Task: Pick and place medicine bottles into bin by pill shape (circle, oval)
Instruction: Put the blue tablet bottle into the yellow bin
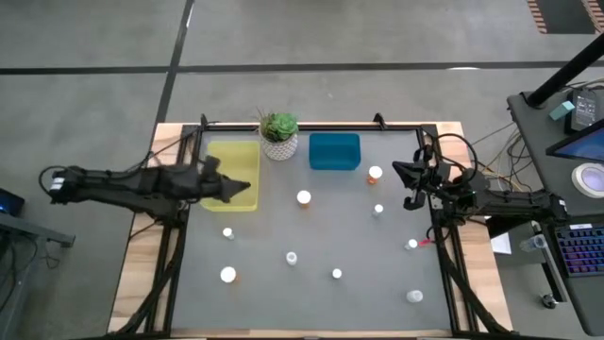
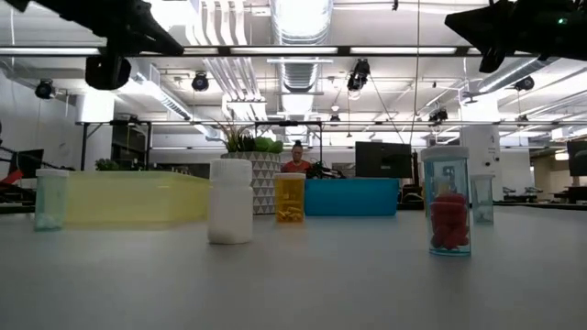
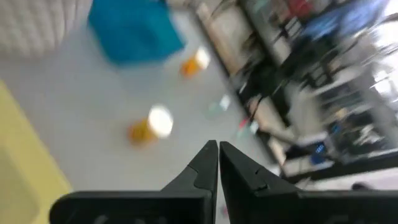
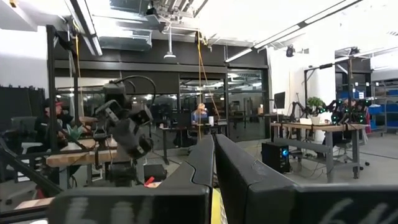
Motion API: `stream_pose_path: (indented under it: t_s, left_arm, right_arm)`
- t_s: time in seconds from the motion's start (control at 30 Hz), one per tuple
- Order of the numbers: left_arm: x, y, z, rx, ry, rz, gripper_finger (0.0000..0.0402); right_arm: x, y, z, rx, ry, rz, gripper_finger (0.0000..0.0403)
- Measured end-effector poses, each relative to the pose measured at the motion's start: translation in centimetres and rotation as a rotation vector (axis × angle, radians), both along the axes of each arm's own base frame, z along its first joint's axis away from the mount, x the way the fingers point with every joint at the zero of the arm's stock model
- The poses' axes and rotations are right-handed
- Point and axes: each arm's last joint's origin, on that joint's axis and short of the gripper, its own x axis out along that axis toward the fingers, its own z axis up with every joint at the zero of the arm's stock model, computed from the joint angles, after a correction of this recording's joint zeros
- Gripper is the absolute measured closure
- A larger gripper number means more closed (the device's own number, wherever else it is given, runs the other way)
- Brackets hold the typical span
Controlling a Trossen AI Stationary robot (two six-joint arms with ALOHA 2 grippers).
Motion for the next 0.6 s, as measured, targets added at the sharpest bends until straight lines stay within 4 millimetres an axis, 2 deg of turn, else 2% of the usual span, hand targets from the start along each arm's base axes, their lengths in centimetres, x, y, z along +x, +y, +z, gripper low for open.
stream_pose_path:
  t_s: [0.2, 0.33, 0.47, 0.6]
  left_arm:
    - [2.7, -1.8, 0.1, -0.224, 0.277, -0.079, 0.0401]
    - [4.0, -3.7, -0.2, -0.359, 0.502, -0.140, 0.0401]
    - [5.4, -5.8, 0.3, -0.422, 0.642, -0.165, 0.0401]
    - [5.8, -7.4, 0.3, -0.423, 0.805, -0.123, 0.0401]
  right_arm:
    - [0.1, 0.0, -0.3, 0.005, 0.031, 0.000, 0.0394]
    - [0.1, 0.0, -0.3, 0.005, 0.030, 0.001, 0.0394]
    - [0.1, 0.0, -0.3, 0.006, 0.030, 0.001, 0.0394]
    - [0.1, 0.0, -0.3, 0.006, 0.030, 0.001, 0.0394]
